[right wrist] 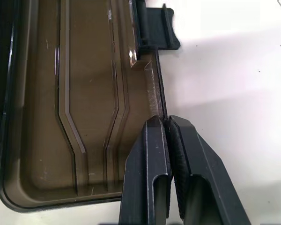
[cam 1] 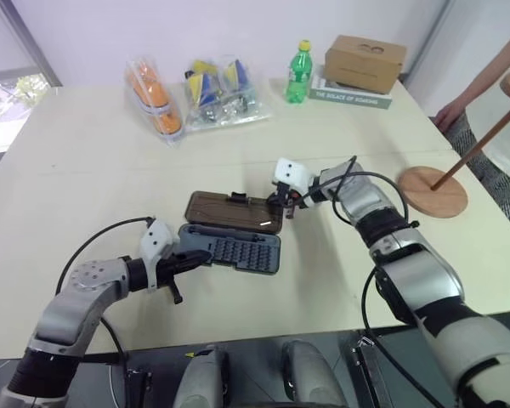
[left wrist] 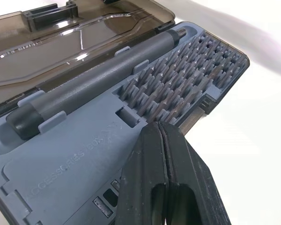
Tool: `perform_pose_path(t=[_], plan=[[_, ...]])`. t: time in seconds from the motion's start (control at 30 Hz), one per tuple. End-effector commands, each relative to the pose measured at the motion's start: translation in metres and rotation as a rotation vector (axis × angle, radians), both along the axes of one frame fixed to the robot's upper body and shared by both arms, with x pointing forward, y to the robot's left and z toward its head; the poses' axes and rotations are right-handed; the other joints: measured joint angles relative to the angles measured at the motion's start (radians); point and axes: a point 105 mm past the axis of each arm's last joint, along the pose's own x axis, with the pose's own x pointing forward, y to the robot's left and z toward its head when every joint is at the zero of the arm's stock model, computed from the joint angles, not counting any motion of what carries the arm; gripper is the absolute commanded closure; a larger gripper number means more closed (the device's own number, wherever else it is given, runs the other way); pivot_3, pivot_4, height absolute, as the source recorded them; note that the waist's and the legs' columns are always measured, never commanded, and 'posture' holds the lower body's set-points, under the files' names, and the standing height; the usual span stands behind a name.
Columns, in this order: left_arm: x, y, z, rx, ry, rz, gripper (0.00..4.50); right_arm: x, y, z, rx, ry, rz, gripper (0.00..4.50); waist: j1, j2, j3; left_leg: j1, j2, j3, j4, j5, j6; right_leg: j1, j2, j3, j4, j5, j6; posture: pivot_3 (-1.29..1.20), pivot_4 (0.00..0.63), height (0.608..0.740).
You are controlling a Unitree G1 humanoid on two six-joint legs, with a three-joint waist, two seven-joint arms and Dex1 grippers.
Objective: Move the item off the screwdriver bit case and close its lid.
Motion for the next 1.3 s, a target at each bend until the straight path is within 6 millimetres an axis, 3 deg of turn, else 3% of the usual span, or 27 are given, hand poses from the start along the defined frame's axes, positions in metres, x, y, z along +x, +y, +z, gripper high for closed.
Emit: perform_pose_path(t=[0.03,0.4,0.63,0.83,1.17,1.3], plan=[[0.001,0.005,-0.001,0.017,0.002,0.012,4.50,-0.005,0.010,0.012,-0.036,-0.175,0.111,4.45,0.000,0.000,0.000,0.000,0.000,0.000,0.000,0.000,0.000,0.000,0.000,0.000,0.000,0.000,0.000,0.00,0.150,0.740],[0.005,0.002,0.001,0.011,-0.003,0.012,4.50,-0.023,0.018,0.073,-0.033,-0.730,0.297,4.45,0.002,0.000,0.000,-0.002,0.000,0.000,0.000,0.000,0.000,-0.002,0.000,0.000,0.000,0.000,0.000,0.00,0.150,0.740],[0.017,0.009,0.014,-0.008,-0.028,0.039,4.50,-0.039,0.017,0.094,-0.010,-0.935,0.312,4.45,0.006,0.000,0.001,-0.003,-0.001,0.000,0.000,0.000,0.000,-0.002,0.000,0.000,0.000,0.000,0.000,0.00,0.150,0.740],[0.032,0.005,0.053,-0.085,-0.087,0.040,4.50,-0.052,0.013,0.087,0.007,-0.968,0.281,4.45,0.010,-0.001,0.001,-0.004,-0.001,0.000,0.001,0.000,0.000,-0.003,0.000,0.000,0.000,0.000,0.000,0.00,0.150,0.740],[0.026,-0.029,0.125,-0.153,-0.219,-0.141,4.50,-0.062,0.023,0.063,0.027,-0.898,0.296,4.45,0.004,-0.002,0.001,-0.004,-0.003,-0.001,0.002,0.000,0.000,-0.003,0.002,0.000,0.000,0.000,0.000,0.00,0.150,0.740],[0.038,-0.025,0.161,-0.230,-0.292,-0.104,4.50,-0.063,0.025,0.058,0.021,-0.892,0.314,4.45,0.002,-0.002,0.002,-0.004,-0.003,-0.001,0.002,0.000,0.000,-0.003,0.002,0.000,0.000,0.000,0.000,0.00,0.150,0.740]])
